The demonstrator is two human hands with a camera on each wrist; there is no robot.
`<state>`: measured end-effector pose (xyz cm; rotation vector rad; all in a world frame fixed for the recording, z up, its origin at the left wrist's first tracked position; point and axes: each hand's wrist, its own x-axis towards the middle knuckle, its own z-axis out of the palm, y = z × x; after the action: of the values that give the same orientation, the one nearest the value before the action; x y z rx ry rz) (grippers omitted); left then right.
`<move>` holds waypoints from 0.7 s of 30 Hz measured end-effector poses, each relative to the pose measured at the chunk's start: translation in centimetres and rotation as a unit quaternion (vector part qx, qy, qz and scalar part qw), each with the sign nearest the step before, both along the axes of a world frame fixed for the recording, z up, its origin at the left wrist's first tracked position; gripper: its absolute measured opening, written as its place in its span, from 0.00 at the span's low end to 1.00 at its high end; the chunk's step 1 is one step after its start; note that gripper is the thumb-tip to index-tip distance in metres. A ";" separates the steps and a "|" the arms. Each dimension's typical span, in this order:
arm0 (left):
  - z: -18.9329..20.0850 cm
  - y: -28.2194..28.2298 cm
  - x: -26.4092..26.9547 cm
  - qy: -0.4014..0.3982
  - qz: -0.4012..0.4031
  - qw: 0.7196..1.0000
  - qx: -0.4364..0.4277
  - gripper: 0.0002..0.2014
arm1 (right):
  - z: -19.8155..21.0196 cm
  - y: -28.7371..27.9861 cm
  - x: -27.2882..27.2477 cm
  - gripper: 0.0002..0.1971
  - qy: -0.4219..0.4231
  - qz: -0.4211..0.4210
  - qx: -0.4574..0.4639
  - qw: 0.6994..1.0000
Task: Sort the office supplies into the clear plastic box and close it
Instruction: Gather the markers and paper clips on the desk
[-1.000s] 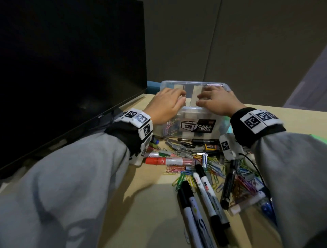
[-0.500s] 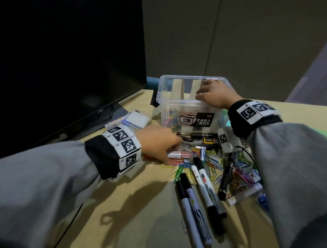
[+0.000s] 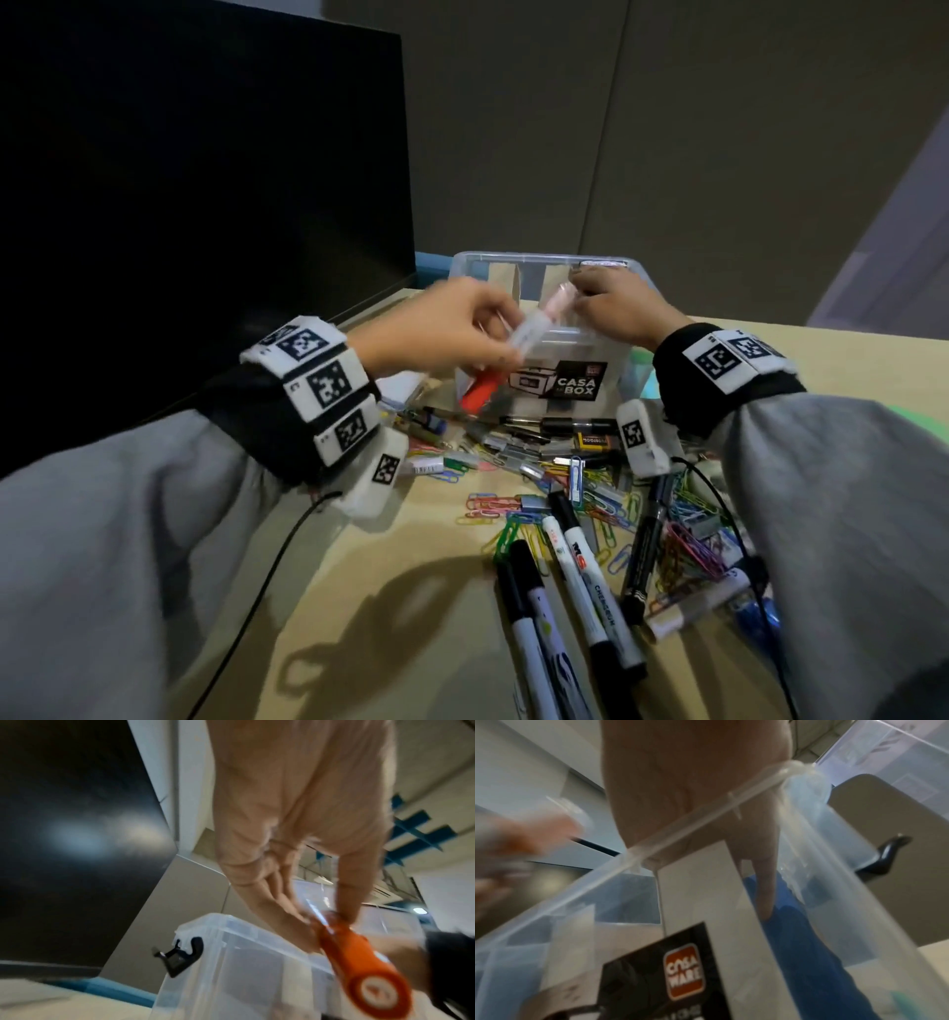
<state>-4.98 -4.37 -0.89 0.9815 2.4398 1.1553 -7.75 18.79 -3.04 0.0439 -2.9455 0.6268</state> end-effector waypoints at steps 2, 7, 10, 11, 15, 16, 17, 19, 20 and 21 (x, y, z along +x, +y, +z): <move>0.3 0.8 -0.8 -0.041 0.069 0.993 0.083 0.15 | 0.1 -0.2 0.2 0.20 0.007 -0.003 -0.028 1.000; -0.1 3.4 -2.8 -0.105 0.150 0.967 0.174 0.13 | 0.7 -0.6 1.3 0.17 0.039 0.004 -0.111 0.993; -0.1 5.0 -3.4 -0.076 0.184 0.963 0.182 0.10 | 0.8 -0.7 1.6 0.17 0.040 0.001 -0.098 0.994; 0.0 5.5 -3.6 -0.067 0.195 0.961 0.182 0.10 | 0.8 -0.8 1.6 0.17 0.038 -0.001 -0.101 0.994; 0.5 7.1 -4.8 -0.043 0.238 0.958 0.157 0.09 | 0.6 -0.7 1.4 0.18 0.041 -0.005 -0.112 0.993; 0.5 7.4 -5.2 -0.034 0.245 0.958 0.145 0.09 | 0.6 -0.6 1.3 0.18 0.041 -0.005 -0.113 0.993; 0.5 7.7 -5.4 -0.024 0.251 0.959 0.132 0.09 | 0.5 -0.6 1.1 0.19 0.041 -0.004 -0.112 0.993; 0.4 8.2 -5.7 0.000 0.261 0.960 0.100 0.10 | 0.4 -0.4 0.9 0.20 0.040 -0.004 -0.104 0.994; 0.3 8.5 -5.7 0.016 0.261 0.962 0.081 0.11 | 0.3 -0.4 0.8 0.20 0.040 -0.004 -0.098 0.994; 0.2 8.7 -5.6 0.035 0.260 0.963 0.064 0.12 | 0.3 -0.3 0.8 0.20 0.040 -0.004 -0.092 0.995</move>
<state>-10.63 4.35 -0.65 0.4147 2.8027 1.4701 -6.99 18.46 -2.78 0.0377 -2.7972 0.8701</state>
